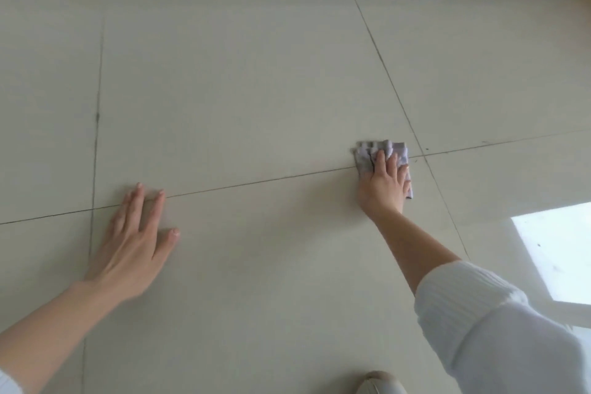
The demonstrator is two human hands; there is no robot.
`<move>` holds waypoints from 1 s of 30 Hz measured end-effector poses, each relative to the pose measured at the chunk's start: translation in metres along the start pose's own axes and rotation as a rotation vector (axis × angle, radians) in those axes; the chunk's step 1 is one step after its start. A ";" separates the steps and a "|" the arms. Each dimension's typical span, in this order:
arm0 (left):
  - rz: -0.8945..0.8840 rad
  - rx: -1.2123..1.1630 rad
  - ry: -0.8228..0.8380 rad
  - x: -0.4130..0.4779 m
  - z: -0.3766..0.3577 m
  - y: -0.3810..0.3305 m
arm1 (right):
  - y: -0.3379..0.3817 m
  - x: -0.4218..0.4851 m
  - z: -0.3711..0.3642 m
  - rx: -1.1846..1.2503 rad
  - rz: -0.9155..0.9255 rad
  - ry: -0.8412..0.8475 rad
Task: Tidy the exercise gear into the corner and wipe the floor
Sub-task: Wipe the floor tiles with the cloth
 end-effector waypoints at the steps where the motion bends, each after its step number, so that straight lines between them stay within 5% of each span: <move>1: 0.038 0.003 -0.017 -0.003 0.001 0.016 | 0.015 0.003 -0.008 0.010 0.002 -0.005; 4: 0.158 0.016 -0.036 -0.007 0.004 0.056 | 0.068 -0.018 -0.032 0.009 0.210 -0.020; 7: 0.201 0.000 -0.047 -0.006 0.005 0.064 | 0.115 -0.075 -0.053 0.032 0.604 -0.012; 11: 0.217 -0.040 -0.064 -0.005 0.003 0.053 | 0.137 -0.154 -0.085 -0.034 1.152 0.244; 13: 0.206 -0.036 -0.055 -0.005 0.005 0.056 | 0.128 -0.146 -0.082 -0.135 1.321 0.224; 15: 0.196 -0.026 -0.048 -0.008 0.008 0.064 | 0.121 -0.109 -0.069 -0.221 1.231 0.142; 19: 0.292 -0.035 -0.062 -0.027 0.014 0.097 | 0.113 -0.026 -0.047 -0.101 0.502 0.095; 22: 0.350 -0.031 -0.046 -0.043 0.014 0.121 | 0.150 -0.026 -0.063 -0.053 0.321 0.057; 25: 0.345 -0.029 -0.033 -0.048 0.014 0.132 | 0.206 -0.067 -0.092 0.013 0.532 0.057; 30: 0.304 -0.030 -0.064 -0.046 0.010 0.137 | 0.253 -0.184 -0.137 0.008 1.213 0.207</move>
Point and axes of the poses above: each hand's wrist, its own x-axis towards the middle knuckle, its own z-axis out of the back of the hand, y = z × x, the point moved 6 cm from there along x, towards the middle knuckle, and after that the axes turned 4 degrees about z, right-handed, at the moved point
